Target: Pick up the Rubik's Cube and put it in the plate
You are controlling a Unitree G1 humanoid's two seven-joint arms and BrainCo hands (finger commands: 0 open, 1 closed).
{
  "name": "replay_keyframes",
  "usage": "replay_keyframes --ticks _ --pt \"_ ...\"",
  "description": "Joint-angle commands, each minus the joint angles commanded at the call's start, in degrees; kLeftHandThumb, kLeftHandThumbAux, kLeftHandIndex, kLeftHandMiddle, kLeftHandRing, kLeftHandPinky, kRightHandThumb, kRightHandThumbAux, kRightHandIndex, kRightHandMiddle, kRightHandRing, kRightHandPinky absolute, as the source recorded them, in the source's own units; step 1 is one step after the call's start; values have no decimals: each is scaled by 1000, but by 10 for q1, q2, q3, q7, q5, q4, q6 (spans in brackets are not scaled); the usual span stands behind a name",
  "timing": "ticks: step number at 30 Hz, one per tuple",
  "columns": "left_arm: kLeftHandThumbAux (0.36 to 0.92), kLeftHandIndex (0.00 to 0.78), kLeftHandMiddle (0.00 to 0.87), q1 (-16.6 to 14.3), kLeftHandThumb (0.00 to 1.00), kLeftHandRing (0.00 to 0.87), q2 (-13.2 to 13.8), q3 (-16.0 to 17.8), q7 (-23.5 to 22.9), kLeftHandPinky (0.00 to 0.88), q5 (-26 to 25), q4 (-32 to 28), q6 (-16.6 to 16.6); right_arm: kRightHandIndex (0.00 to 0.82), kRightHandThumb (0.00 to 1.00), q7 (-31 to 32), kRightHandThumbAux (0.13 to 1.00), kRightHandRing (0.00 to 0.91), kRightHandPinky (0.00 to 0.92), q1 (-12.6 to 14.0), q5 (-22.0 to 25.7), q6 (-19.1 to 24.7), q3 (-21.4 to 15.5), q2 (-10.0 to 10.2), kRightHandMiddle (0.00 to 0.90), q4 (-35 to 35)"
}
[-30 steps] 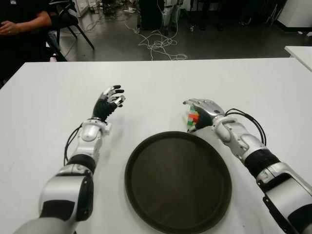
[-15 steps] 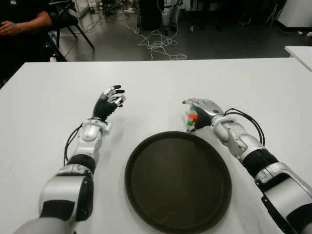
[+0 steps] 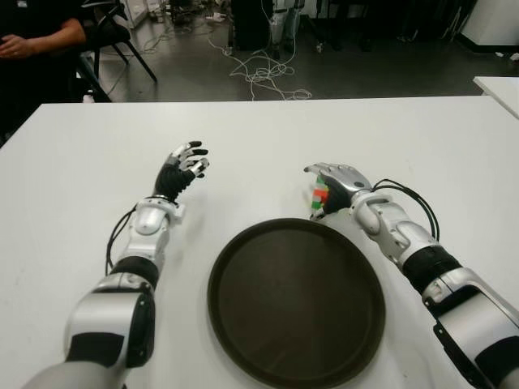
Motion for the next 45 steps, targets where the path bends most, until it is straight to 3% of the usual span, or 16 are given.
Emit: replay_keyframes --ticks 14,29,35,42,45 --pt "665 200 259 -1 207 297 -1 4 -5 365 -4 0 0 129 0 -29 792 158 131 -14 10 -12 -10 -3 152 39" --pt "649 201 259 -2 201 297 -1 0 0 358 1 0 5 123 0 -42 811 165 130 -27 11 -20 -7 -4 156 74" --pt "658 204 262 -2 221 298 -2 1 0 359 0 0 5 114 0 -43 870 169 166 -33 3 -28 3 -9 156 85" --pt "669 202 259 -3 205 294 -2 1 -1 347 -1 -1 5 143 285 -51 847 241 293 -37 -5 -36 15 -16 219 92" --pt "662 200 263 -3 201 297 -3 2 -2 354 -2 -1 6 201 480 -57 834 318 356 -37 -1 -38 16 -17 318 94"
